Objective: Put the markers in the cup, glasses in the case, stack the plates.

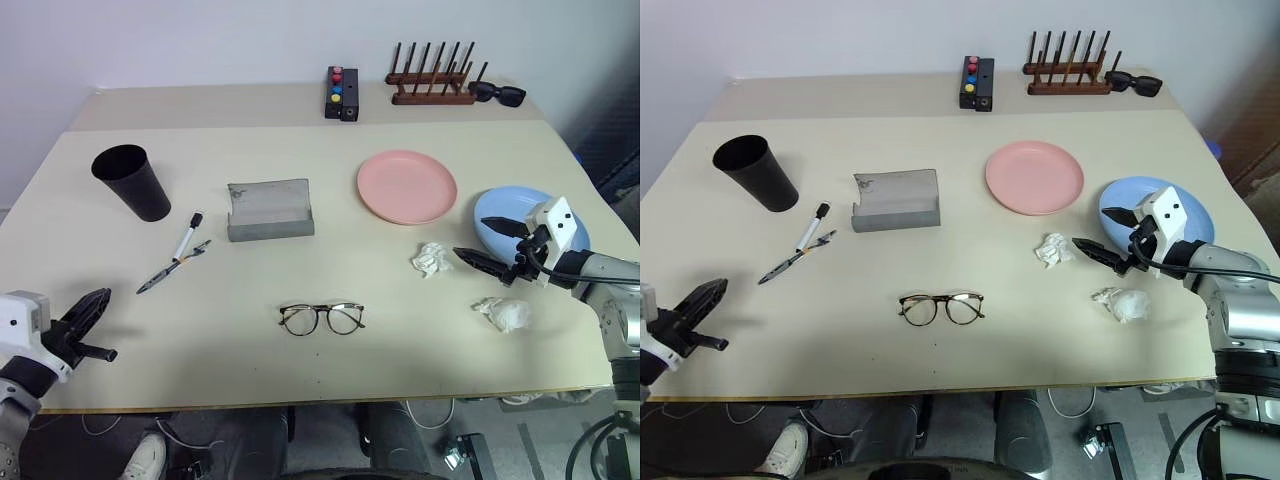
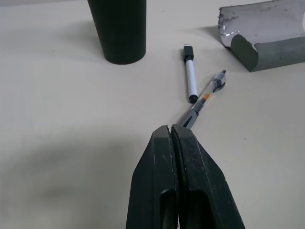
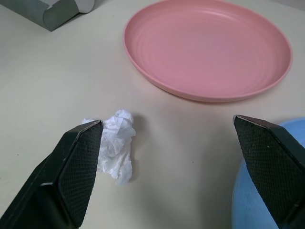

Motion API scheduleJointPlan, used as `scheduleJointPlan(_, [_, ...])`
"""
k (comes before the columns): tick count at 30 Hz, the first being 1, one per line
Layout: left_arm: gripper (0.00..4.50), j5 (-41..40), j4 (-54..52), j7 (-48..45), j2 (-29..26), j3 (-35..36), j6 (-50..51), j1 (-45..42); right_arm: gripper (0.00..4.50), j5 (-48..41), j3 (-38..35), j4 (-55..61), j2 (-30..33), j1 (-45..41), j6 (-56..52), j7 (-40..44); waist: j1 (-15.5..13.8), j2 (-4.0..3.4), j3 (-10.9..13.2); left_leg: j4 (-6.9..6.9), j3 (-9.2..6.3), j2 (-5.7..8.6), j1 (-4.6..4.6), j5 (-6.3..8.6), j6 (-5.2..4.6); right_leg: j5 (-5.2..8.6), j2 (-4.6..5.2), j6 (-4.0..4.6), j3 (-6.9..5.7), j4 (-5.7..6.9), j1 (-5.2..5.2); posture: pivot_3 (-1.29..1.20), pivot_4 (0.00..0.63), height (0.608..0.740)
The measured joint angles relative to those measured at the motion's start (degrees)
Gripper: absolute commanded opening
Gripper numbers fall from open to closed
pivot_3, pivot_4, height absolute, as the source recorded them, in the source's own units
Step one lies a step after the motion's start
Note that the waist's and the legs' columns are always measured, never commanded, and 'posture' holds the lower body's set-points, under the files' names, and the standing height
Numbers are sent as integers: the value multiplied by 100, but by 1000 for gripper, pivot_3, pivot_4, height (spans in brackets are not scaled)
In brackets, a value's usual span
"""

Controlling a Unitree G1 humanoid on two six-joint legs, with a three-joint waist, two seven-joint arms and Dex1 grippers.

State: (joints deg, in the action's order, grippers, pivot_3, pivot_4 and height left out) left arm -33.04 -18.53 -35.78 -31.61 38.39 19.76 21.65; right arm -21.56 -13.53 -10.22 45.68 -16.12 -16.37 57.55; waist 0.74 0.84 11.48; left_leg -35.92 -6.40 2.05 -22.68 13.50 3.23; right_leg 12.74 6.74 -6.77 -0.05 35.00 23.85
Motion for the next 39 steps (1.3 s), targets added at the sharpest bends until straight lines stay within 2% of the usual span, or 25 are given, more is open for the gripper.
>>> scheduleJointPlan(14, [0, 4, -73, 229, 11, -213, 15, -119, 4470, 65, 121, -136, -57, -264, 156, -92, 2, 0, 0, -1, 0, 0, 1, 0, 0, 0, 0, 0, 0, 2, -2, 0, 150, 739])
scheduleJointPlan(19, [0, 14, -344, 353, -52, -609, 219, -310, 4470, 191, 311, -416, -279, -460, 425, -103, -5, 0, 0, -4, -1, 2, 4, 0, 0, -1, 0, -1, 0, 3, -7, 0, 150, 739])
scheduleJointPlan(22, [877, 42, -427, 377, -313, -909, 523, -624, 4500, 213, 369, -345, -349, -524, 515, -105, -8, 0, 0, -5, -3, 2, 5, 0, 0, -1, -1, -1, 0, 7, -9, 0, 150, 739])
scheduleJointPlan(27, [3355, 420, -403, 472, -938, -1518, 1089, -1203, 4500, 97, 449, 450, -543, -379, 442, -108, 12, -1, 0, -2, -4, 2, 9, 0, -1, -2, -4, -3, 1, 12, -8, 0, 150, 739])
scheduleJointPlan(33, [3355, 611, 114, 551, -1350, -1746, 1882, -2072, 4500, -163, 1008, 2015, -1198, 70, -40, -436, 24, -1, 0, 1, -7, -1, 15, 0, -1, -1, -9, -5, 0, 18, -8, 0, 150, 739])
scheduleJointPlan(39, [3355, 677, 393, 626, -1624, -1971, 2929, -2353, 4500, -251, 1449, 2916, -1547, 249, -641, -955, 4, -1, 0, 0, -9, 1, 13, 0, 0, -1, -7, -5, 0, 18, -7, 0, 150, 739])
